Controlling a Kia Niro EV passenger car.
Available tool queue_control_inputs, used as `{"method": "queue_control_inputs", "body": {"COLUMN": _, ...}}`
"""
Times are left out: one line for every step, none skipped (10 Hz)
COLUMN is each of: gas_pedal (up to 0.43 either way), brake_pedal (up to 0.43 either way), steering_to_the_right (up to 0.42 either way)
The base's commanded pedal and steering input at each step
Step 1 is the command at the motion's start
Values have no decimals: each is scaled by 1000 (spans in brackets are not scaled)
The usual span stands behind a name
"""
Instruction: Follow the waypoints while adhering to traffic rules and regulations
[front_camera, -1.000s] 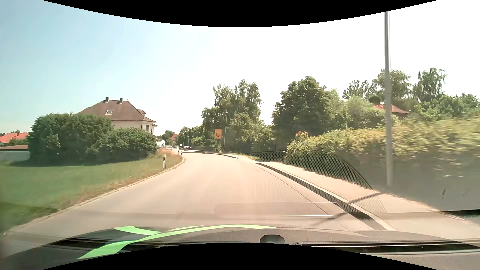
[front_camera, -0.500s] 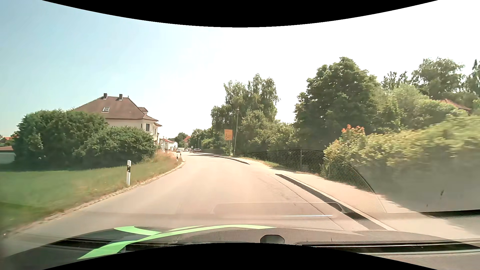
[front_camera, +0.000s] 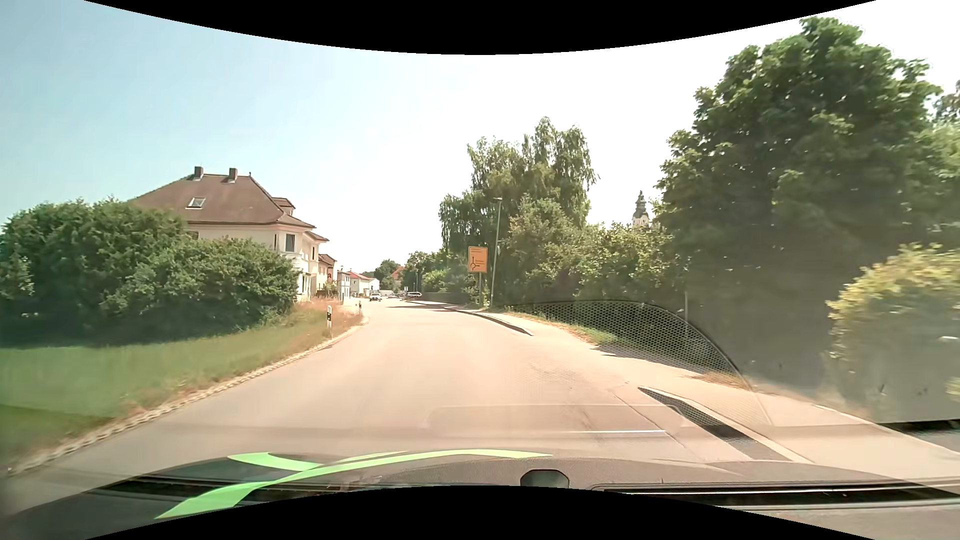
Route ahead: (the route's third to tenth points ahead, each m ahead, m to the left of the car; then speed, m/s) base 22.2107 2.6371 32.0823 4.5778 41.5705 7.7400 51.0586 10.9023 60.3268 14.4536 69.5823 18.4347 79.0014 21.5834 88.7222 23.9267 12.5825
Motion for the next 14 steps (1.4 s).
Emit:
{"method": "queue_control_inputs", "body": {"gas_pedal": 130, "brake_pedal": 0, "steering_to_the_right": -47}}
{"method": "queue_control_inputs", "body": {"gas_pedal": 157, "brake_pedal": 0, "steering_to_the_right": -47}}
{"method": "queue_control_inputs", "body": {"gas_pedal": 157, "brake_pedal": 0, "steering_to_the_right": -47}}
{"method": "queue_control_inputs", "body": {"gas_pedal": 169, "brake_pedal": 0, "steering_to_the_right": -47}}
{"method": "queue_control_inputs", "body": {"gas_pedal": 169, "brake_pedal": 0, "steering_to_the_right": -47}}
{"method": "queue_control_inputs", "body": {"gas_pedal": 169, "brake_pedal": 0, "steering_to_the_right": -47}}
{"method": "queue_control_inputs", "body": {"gas_pedal": 169, "brake_pedal": 0, "steering_to_the_right": -47}}
{"method": "queue_control_inputs", "body": {"gas_pedal": 138, "brake_pedal": 0, "steering_to_the_right": -47}}
{"method": "queue_control_inputs", "body": {"gas_pedal": 130, "brake_pedal": 0, "steering_to_the_right": -47}}
{"method": "queue_control_inputs", "body": {"gas_pedal": 87, "brake_pedal": 0, "steering_to_the_right": -47}}
{"method": "queue_control_inputs", "body": {"gas_pedal": 87, "brake_pedal": 0, "steering_to_the_right": -47}}
{"method": "queue_control_inputs", "body": {"gas_pedal": 87, "brake_pedal": 0, "steering_to_the_right": -48}}
{"method": "queue_control_inputs", "body": {"gas_pedal": 79, "brake_pedal": 0, "steering_to_the_right": -48}}
{"method": "queue_control_inputs", "body": {"gas_pedal": 79, "brake_pedal": 0, "steering_to_the_right": -48}}
